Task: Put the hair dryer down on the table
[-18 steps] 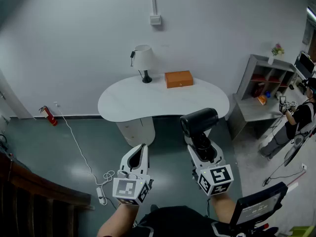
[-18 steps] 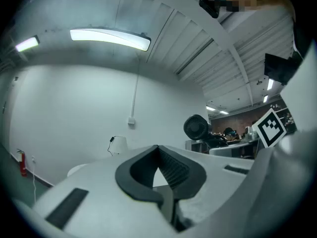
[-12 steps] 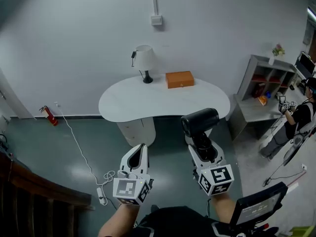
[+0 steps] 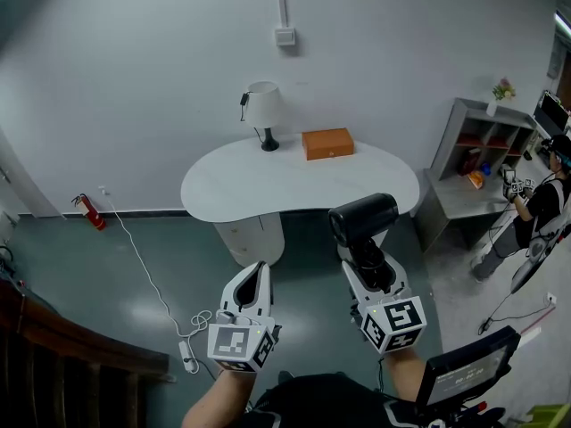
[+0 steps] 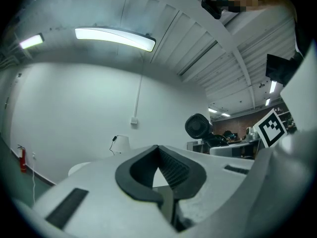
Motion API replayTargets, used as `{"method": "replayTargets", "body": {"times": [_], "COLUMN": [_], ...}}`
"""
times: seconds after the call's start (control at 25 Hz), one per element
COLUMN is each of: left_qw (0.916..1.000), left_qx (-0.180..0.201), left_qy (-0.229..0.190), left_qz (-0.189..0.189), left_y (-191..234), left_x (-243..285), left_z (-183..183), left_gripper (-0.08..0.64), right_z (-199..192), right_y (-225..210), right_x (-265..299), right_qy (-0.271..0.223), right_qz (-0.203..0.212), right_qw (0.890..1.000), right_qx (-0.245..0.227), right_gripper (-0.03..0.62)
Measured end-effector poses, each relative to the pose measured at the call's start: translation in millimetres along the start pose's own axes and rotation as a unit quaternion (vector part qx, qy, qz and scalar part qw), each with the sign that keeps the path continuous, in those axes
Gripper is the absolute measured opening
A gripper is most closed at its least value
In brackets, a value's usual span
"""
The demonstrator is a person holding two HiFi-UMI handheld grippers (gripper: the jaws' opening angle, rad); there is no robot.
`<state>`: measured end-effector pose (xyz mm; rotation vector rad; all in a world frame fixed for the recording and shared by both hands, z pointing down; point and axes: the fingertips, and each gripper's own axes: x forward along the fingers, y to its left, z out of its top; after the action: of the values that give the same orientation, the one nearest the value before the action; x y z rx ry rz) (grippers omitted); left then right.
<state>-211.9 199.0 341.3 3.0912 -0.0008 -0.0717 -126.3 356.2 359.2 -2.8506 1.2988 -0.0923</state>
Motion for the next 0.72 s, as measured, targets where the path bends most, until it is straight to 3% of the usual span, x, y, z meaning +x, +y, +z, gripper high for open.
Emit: {"method": "replayTargets", "body": {"times": [0.72], "left_qw": [0.9998], "left_qx": [-0.018], "left_qy": [0.0], "left_qz": [-0.009], "left_y": [79], "left_x": [-18], "left_z": [-11], "left_gripper": [0.005], "right_z": [-3], "right_y": [56], "right_x": [50], "right_qy": [0.01], "right_qz": [-0.002], "right_qw": [1.0], "right_qx": [-0.006], "right_gripper": [0.245]}}
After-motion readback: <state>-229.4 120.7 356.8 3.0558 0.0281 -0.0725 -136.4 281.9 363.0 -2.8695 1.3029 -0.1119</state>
